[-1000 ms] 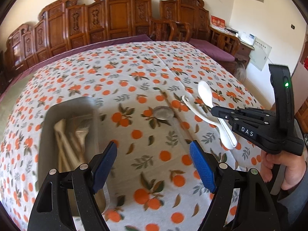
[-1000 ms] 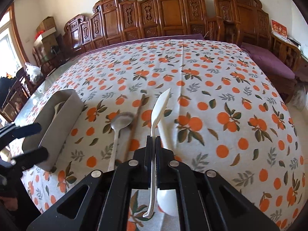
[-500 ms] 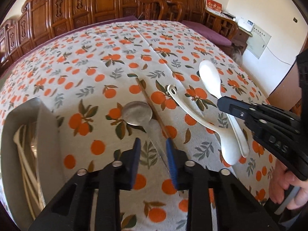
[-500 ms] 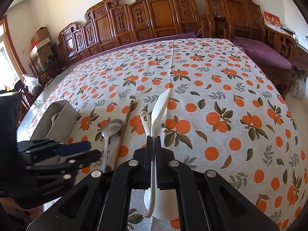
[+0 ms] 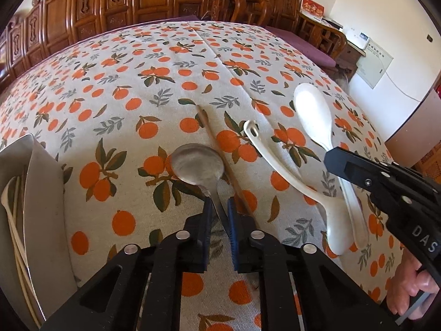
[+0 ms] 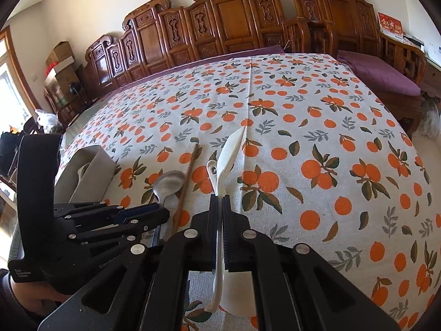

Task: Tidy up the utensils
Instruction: 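Grasp a metal spoon with the left tool while the right tool lifts the white spoon, then drop the metal spoon into the tray with the left tool while the right holds the white spoon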

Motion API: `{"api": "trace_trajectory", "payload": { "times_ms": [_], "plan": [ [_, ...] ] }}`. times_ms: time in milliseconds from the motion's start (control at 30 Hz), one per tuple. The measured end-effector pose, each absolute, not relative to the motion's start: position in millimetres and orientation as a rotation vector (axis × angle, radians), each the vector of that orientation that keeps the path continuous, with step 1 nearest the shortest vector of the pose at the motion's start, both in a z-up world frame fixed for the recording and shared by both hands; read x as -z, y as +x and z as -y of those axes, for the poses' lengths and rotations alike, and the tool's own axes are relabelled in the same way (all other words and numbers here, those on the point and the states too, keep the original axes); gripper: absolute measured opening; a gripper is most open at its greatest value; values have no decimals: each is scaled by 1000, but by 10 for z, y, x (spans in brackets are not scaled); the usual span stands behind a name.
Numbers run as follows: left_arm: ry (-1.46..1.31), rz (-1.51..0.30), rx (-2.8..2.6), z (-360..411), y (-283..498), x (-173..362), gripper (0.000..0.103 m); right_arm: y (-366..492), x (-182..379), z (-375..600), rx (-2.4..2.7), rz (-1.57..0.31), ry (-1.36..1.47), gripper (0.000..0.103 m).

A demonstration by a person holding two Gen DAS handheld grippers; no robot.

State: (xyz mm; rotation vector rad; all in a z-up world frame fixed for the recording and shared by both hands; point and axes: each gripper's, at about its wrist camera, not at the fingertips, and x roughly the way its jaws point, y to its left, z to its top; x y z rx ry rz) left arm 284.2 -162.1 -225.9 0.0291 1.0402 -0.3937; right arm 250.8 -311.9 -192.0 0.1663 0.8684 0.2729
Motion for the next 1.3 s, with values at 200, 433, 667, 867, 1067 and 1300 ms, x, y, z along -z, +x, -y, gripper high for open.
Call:
{"api": "trace_trajectory", "payload": {
  "times_ms": [200, 433, 667, 867, 1067, 1300],
  "plan": [
    [40, -1027, 401, 1618, 2797, 2195, 2, 2500, 1927, 3089, -274, -873, 159, 5],
    [58, -1013, 378, 1516, 2688, 2085, 1, 2496, 1928, 3036, -289, -877, 153, 4],
    [82, -989, 351, 1349, 2479, 1903, 1, 2464, 1924, 2891, -319, -884, 130, 4],
    [98, -957, 335, 1153, 2262, 1671, 1, 2360, 1939, 2704, -344, -891, 86, 4],
    [94, -916, 316, 943, 2094, 1453, 1, 2270, 1945, 2544, -374, -895, 47, 4],
    [93, -887, 284, 756, 1989, 1299, 1, 2235, 1919, 2480, -396, -891, 46, 4]
  ]
}}
